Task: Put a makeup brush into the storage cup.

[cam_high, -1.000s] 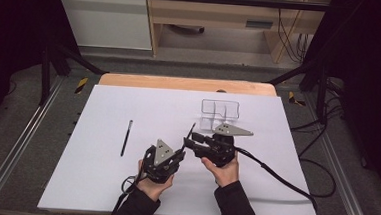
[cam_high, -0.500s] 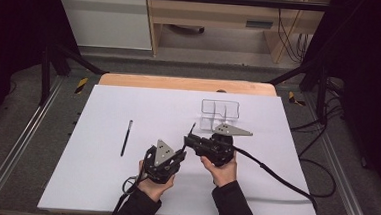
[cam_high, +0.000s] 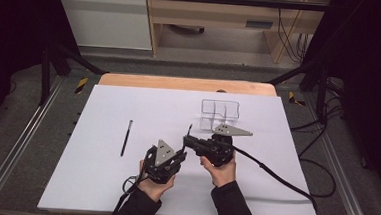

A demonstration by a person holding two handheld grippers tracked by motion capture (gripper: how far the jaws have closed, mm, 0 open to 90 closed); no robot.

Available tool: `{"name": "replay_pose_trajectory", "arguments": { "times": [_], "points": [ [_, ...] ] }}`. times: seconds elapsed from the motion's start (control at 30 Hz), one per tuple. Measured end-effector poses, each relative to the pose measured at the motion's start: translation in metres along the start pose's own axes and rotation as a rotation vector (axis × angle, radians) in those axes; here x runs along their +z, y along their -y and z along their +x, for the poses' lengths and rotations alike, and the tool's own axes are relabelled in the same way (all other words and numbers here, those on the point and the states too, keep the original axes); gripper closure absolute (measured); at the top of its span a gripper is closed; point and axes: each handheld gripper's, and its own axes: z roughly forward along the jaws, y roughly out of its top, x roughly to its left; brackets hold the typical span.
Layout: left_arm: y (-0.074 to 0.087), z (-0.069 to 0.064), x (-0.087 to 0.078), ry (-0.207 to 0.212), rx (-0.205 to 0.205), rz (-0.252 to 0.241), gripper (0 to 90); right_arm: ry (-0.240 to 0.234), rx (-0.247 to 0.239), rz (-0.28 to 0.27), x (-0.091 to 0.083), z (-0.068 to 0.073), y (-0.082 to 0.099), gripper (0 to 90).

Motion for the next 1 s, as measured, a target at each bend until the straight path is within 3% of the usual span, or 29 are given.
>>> {"name": "replay_pose_trajectory", "arguments": {
  "times": [0.1,0.4,0.67,1.0],
  "points": [
    [-0.001,0.0,0.0,0.006,0.013,0.001,80.3,-0.004,-0.002,0.0,0.0,0.0,0.0,84.3],
    [-0.002,0.007,-0.007,0.019,0.04,-0.011,60.9,0.023,-0.035,-0.005,-0.003,0.0,-0.002,84.4],
    [0.002,0.026,-0.023,0.021,0.07,-0.025,47.6,0.053,-0.066,-0.01,-0.011,-0.002,-0.007,84.4],
    [0.005,0.05,-0.038,0.026,0.059,-0.038,32.6,0.085,-0.102,-0.007,-0.019,-0.004,-0.011,84.3]
  ]
}}
